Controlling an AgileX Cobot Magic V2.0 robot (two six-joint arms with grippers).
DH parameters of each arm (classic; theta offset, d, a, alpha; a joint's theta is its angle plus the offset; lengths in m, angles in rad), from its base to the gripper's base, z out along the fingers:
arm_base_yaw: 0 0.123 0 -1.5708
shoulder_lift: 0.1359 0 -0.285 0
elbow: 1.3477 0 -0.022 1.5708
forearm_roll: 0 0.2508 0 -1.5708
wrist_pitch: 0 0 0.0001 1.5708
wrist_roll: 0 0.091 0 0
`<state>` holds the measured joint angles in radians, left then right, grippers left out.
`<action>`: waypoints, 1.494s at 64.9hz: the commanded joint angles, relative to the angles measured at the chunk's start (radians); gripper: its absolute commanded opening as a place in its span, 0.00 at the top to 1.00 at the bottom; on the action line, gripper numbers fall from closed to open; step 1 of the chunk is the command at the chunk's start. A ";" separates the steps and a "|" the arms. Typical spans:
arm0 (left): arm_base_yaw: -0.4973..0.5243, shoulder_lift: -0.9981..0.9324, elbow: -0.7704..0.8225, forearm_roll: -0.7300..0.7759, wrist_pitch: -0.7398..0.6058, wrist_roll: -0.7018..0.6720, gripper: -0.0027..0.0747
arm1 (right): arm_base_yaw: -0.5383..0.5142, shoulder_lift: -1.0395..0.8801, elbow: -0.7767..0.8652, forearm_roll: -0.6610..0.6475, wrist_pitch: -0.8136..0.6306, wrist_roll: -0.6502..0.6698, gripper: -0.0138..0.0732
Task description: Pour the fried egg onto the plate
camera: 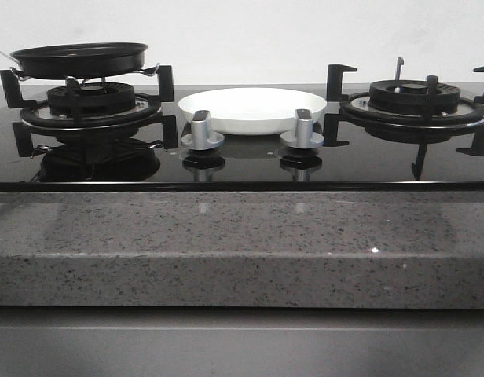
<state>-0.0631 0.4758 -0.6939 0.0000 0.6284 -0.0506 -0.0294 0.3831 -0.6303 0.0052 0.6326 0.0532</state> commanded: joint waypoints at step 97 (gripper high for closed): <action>-0.002 0.014 -0.033 -0.039 -0.079 -0.002 0.29 | 0.257 0.972 -0.588 0.384 0.118 -0.317 0.12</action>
<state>-0.0631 0.4780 -0.6939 -0.0320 0.6284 -0.0506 0.2260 1.3473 -1.1502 0.3702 0.7895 -0.2515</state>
